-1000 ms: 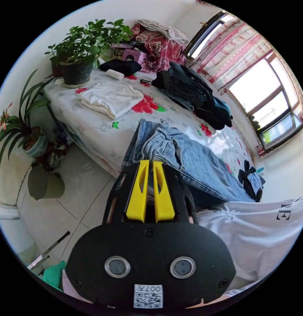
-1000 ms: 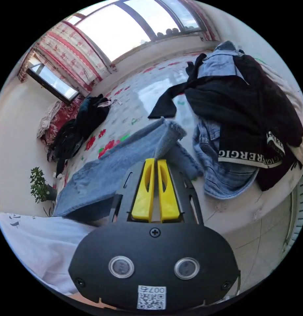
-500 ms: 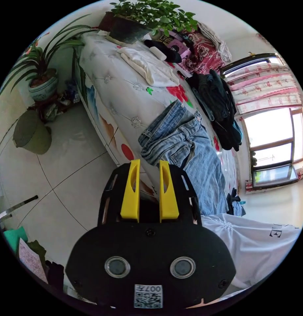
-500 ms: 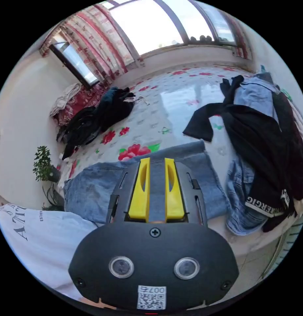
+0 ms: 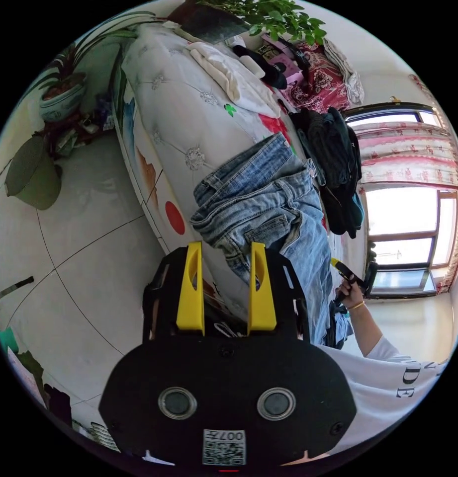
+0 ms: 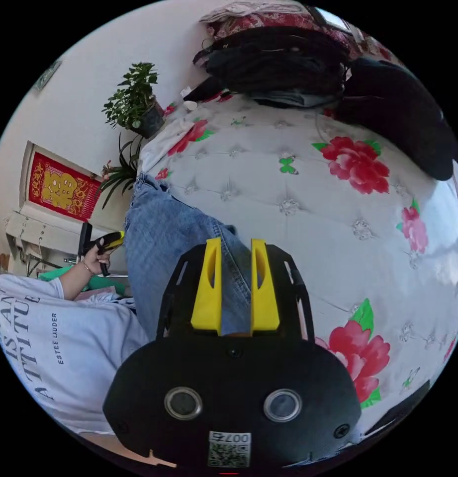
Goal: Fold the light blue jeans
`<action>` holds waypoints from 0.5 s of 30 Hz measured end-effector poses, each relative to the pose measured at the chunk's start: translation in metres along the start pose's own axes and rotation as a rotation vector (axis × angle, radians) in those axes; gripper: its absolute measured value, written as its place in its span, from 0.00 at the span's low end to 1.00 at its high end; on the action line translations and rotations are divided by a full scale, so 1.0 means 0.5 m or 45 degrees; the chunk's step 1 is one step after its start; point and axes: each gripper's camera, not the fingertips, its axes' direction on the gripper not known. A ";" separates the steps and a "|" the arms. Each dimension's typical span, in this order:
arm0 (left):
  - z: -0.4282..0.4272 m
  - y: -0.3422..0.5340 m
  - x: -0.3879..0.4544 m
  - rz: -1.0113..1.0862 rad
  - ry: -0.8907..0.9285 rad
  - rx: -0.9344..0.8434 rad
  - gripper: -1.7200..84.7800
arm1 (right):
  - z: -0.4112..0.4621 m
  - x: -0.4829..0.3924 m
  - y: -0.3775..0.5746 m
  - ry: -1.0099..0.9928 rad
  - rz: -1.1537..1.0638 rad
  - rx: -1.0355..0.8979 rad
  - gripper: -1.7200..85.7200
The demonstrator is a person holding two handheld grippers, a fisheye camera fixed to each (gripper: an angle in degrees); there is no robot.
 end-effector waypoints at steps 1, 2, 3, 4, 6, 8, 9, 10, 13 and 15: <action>-0.002 0.000 -0.008 -0.020 0.023 0.001 0.18 | 0.010 0.000 -0.004 -0.056 -0.019 -0.040 0.10; -0.003 0.001 -0.011 -0.023 0.032 0.004 0.18 | 0.022 -0.001 -0.008 -0.143 -0.061 -0.109 0.10; -0.005 0.002 -0.014 -0.019 0.041 0.008 0.18 | 0.025 -0.003 -0.007 -0.183 -0.098 -0.140 0.10; -0.006 0.002 -0.016 -0.008 0.049 0.014 0.18 | 0.023 -0.003 -0.007 -0.192 -0.111 -0.142 0.10; -0.006 0.001 -0.019 0.004 0.071 0.018 0.18 | 0.010 0.017 -0.026 -0.222 -0.069 -0.134 0.10; -0.003 -0.003 -0.025 0.001 0.101 0.015 0.17 | 0.005 0.053 -0.053 -0.267 0.048 -0.102 0.11; -0.001 -0.005 -0.028 0.003 0.115 0.012 0.17 | 0.010 0.080 -0.072 -0.316 0.138 -0.082 0.12; 0.002 -0.007 -0.032 0.002 0.125 0.010 0.17 | 0.018 0.094 -0.080 -0.347 0.188 -0.077 0.12; 0.006 -0.011 -0.046 -0.036 0.166 0.000 0.17 | 0.092 0.149 -0.113 -0.504 0.411 -0.144 0.12; 0.006 -0.013 -0.054 -0.085 0.191 -0.004 0.17 | 0.126 0.184 -0.120 -0.594 0.564 -0.152 0.12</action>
